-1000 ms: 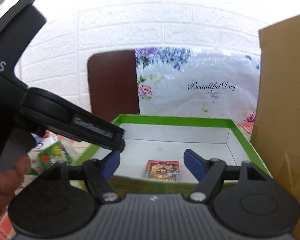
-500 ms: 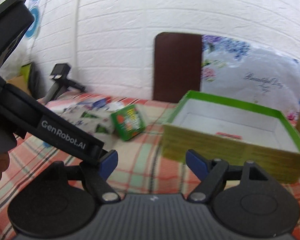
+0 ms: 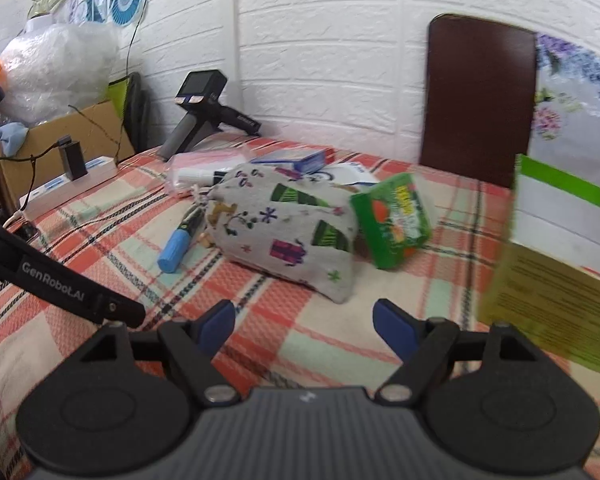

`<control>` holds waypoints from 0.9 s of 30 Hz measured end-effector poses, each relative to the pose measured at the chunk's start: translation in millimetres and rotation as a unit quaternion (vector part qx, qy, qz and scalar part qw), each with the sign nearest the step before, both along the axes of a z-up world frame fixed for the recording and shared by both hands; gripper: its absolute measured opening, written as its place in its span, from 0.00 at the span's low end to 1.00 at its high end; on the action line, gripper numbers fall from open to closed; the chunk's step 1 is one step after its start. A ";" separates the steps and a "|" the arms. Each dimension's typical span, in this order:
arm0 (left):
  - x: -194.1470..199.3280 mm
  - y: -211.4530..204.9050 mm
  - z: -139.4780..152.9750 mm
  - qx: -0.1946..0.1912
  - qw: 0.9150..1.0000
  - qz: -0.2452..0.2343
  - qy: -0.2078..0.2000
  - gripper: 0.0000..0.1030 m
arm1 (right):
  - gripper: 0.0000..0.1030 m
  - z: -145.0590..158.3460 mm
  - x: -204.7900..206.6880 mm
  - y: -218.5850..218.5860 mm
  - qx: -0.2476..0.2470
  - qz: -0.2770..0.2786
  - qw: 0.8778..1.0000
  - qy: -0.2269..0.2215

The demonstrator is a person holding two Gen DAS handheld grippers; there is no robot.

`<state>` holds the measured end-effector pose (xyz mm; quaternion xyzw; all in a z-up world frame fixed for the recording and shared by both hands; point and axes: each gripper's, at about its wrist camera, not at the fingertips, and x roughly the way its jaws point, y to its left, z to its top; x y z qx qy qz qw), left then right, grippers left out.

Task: Organize objects
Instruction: 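Move the left gripper back over the table toward the floral cloth bag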

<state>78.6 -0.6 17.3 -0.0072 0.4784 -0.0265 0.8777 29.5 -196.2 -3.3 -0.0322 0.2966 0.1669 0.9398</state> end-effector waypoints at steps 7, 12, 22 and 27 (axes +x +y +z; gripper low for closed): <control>11.7 17.0 1.3 0.007 1.000 0.030 0.002 0.73 | 0.78 -14.5 34.8 25.1 0.006 0.030 0.999 0.040; 17.0 22.6 0.6 0.011 0.999 0.039 0.002 0.74 | 0.84 -15.8 44.9 41.5 -0.011 0.045 0.998 0.037; 17.7 24.9 0.9 0.016 0.999 0.046 -0.001 0.74 | 0.85 -16.0 60.3 51.8 -0.011 0.031 0.999 0.039; 17.7 28.5 1.9 0.013 0.999 0.051 -0.002 0.74 | 0.85 -15.5 58.8 50.6 -0.011 0.011 0.999 0.034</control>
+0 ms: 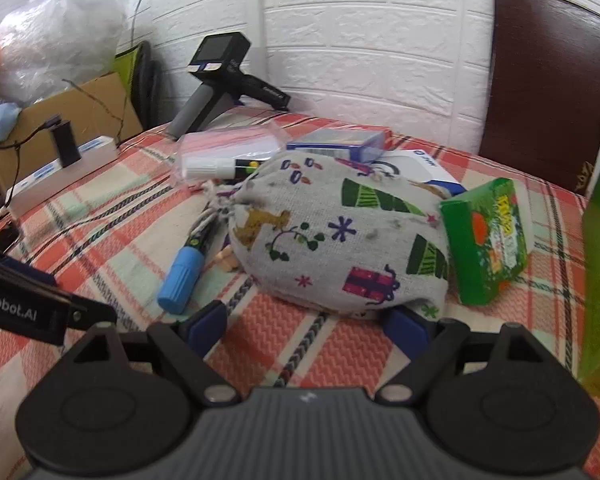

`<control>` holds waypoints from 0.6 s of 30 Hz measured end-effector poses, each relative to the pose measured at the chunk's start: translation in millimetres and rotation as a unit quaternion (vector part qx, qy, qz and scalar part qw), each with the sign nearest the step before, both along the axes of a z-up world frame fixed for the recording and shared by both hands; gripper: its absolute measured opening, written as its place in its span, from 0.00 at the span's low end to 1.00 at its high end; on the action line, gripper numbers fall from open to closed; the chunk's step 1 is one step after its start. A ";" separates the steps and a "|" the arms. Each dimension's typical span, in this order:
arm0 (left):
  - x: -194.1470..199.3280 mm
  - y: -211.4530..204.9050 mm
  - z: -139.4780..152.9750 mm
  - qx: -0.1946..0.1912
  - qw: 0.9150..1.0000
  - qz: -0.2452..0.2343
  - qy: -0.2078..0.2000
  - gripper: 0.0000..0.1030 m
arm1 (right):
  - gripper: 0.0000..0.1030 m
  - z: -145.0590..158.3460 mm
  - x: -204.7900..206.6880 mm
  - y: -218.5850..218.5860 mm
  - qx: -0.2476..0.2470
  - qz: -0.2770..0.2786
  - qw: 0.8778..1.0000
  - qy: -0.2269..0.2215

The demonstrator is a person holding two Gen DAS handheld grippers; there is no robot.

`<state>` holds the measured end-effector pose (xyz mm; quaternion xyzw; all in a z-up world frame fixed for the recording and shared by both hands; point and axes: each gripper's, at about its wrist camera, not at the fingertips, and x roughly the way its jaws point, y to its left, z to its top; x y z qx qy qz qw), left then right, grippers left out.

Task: Organize objects
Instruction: 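Move the left gripper back over the table toward the floral cloth bag, then close the left gripper on the floral cloth bag's gathered neck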

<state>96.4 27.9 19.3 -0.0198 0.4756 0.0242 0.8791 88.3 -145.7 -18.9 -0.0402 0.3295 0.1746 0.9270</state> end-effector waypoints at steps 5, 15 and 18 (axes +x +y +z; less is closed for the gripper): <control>-1.0 0.5 0.8 -0.001 1.000 0.000 -0.002 0.74 | 0.63 1.1 1.1 3.7 0.002 -0.004 1.000 -0.004; -1.4 6.1 4.3 -0.026 1.000 -0.001 -0.002 0.74 | 0.07 11.0 -15.3 0.7 -0.012 0.007 1.000 -0.026; 2.0 8.1 7.8 -0.069 0.997 -0.017 -0.003 0.74 | 0.04 13.6 -33.2 -2.4 -0.014 0.023 0.999 -0.025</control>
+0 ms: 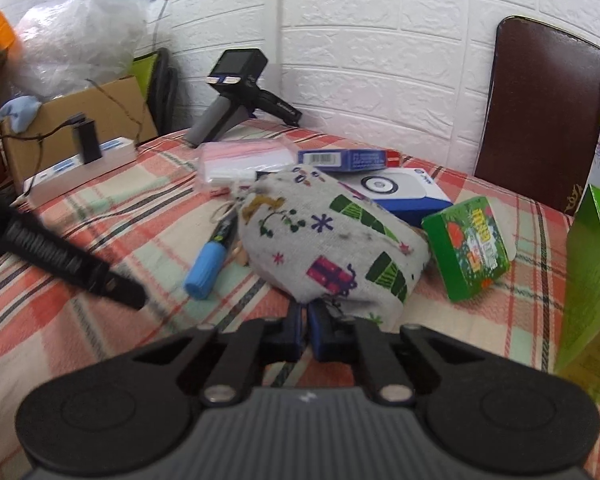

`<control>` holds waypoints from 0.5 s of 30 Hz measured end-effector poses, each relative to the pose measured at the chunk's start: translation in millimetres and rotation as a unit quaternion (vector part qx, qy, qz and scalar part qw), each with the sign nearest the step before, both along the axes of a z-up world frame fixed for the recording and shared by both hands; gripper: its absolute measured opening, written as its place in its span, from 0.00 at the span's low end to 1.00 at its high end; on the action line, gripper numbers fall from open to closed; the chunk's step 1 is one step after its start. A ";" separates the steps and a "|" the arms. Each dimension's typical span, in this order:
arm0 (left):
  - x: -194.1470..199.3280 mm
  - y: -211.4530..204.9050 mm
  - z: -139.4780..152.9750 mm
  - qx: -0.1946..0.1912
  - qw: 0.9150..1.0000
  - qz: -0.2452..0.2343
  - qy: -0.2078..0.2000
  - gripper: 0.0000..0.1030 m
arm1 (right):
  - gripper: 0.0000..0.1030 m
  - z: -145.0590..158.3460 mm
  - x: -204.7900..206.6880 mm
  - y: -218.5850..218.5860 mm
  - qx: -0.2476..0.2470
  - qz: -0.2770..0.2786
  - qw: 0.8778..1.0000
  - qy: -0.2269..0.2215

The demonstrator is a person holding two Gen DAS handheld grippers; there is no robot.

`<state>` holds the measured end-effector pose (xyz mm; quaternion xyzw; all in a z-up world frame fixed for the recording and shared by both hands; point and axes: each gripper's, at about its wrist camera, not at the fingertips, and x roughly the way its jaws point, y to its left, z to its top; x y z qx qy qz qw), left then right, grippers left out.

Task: Organize objects
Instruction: 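Close the left gripper on the floral cloth bag's gathered neck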

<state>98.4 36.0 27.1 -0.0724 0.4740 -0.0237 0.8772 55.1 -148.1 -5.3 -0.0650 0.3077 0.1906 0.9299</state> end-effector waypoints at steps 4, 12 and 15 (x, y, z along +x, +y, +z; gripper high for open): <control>1.9 -9.0 4.0 -0.061 0.997 -0.041 -0.008 0.77 | 0.04 -4.5 -23.0 -11.0 0.009 0.031 0.999 0.029; 38.7 -38.9 26.4 -0.051 0.992 -0.066 -0.091 0.90 | 0.78 8.3 -11.5 -43.9 0.027 -0.015 0.999 -0.011; 54.2 -57.1 25.4 -0.045 0.988 -0.108 -0.104 0.89 | 0.79 0.0 16.0 -39.7 0.035 -0.015 0.999 0.008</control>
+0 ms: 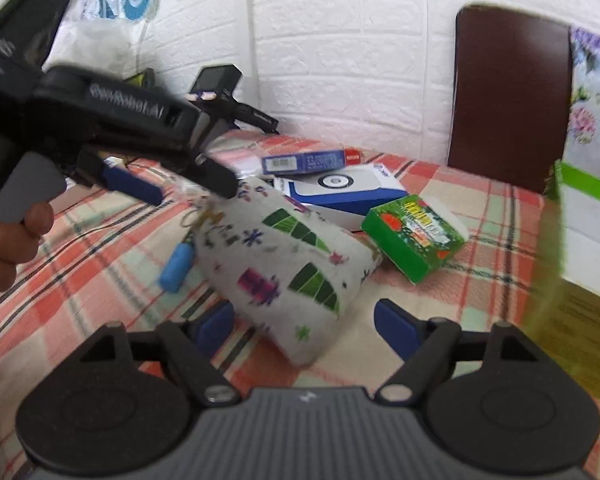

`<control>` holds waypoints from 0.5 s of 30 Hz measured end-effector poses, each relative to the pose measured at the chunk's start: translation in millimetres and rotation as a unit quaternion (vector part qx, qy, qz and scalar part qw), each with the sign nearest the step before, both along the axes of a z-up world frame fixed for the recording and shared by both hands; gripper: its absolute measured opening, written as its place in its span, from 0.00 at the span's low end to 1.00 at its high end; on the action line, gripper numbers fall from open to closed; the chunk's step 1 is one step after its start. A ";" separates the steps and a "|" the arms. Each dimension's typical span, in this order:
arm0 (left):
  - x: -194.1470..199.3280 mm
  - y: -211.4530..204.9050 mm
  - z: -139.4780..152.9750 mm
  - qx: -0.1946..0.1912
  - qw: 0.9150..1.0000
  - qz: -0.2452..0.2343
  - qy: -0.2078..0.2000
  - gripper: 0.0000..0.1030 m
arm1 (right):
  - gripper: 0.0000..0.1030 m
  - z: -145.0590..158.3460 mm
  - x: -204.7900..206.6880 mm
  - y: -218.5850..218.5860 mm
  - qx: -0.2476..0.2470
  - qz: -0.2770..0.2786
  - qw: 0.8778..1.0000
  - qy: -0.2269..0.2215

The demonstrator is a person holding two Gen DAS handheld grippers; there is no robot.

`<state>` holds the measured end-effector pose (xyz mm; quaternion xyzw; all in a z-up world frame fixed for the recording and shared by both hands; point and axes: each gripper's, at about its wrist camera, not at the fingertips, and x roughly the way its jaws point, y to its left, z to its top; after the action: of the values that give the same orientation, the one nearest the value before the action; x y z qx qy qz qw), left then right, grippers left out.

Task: Organize objects
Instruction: 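Close the left gripper on the floral cloth bag's gathered neck, then carry the floral bag into the green box and open the left gripper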

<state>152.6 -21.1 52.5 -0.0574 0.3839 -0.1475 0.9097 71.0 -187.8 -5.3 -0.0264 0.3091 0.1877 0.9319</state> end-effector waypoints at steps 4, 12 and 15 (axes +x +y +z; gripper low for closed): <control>5.7 -15.9 -16.5 0.017 1.000 -0.018 0.012 0.63 | 0.74 -11.3 24.4 11.1 0.007 0.010 1.000 0.025; -56.8 -24.2 -10.2 0.016 0.998 -0.055 0.000 0.54 | 0.46 -9.2 -33.2 10.8 -0.015 0.027 0.999 0.015; -85.3 -37.3 -13.6 0.016 0.997 -0.080 -0.007 0.55 | 0.46 -6.9 -60.8 -1.8 -0.013 0.018 0.999 0.023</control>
<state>67.3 -58.3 38.9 -0.0104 0.3829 -0.2139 0.8986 10.2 -189.6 -12.1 -0.0400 0.3328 0.2013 0.9204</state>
